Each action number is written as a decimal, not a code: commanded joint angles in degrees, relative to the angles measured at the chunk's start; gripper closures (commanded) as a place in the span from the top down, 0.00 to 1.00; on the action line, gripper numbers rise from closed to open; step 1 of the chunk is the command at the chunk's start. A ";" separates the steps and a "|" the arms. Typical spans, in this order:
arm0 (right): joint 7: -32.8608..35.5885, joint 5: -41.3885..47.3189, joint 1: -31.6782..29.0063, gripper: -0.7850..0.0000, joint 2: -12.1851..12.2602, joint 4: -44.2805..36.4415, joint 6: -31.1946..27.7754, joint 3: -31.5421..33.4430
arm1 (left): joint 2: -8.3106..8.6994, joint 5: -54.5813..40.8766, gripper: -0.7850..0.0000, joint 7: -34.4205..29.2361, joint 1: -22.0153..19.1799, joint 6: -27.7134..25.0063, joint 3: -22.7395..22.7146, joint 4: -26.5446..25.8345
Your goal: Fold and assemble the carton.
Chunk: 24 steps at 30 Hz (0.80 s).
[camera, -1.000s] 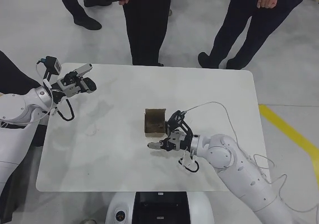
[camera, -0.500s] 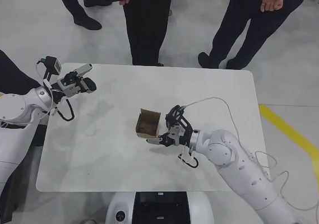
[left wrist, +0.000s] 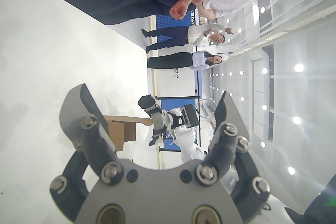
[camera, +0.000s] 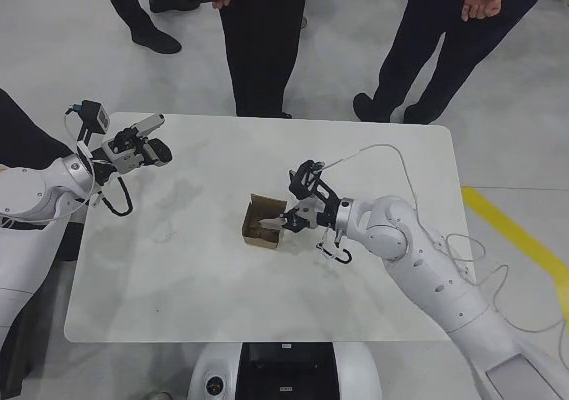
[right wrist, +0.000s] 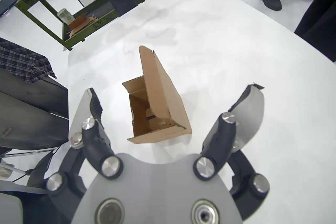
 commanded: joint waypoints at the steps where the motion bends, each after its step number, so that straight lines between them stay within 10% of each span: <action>1: 0.45 0.38 2.41 0.98 -0.74 3.00 -1.00 -1.55 | 0.00 0.00 1.00 0.00 0.00 0.00 0.00 0.00; 4: 1.69 1.06 5.65 0.52 -1.83 7.39 -3.32 -3.70 | 0.00 0.00 1.00 0.00 0.00 0.00 0.00 0.00; 10: 2.41 2.66 8.88 0.02 -2.90 13.20 -6.74 -4.92 | 0.00 0.00 1.00 0.00 0.00 0.00 0.00 0.00; 24: 2.18 6.02 9.64 0.00 -3.38 13.12 -6.88 -3.59 | 0.00 0.00 1.00 0.00 0.00 0.00 0.00 0.00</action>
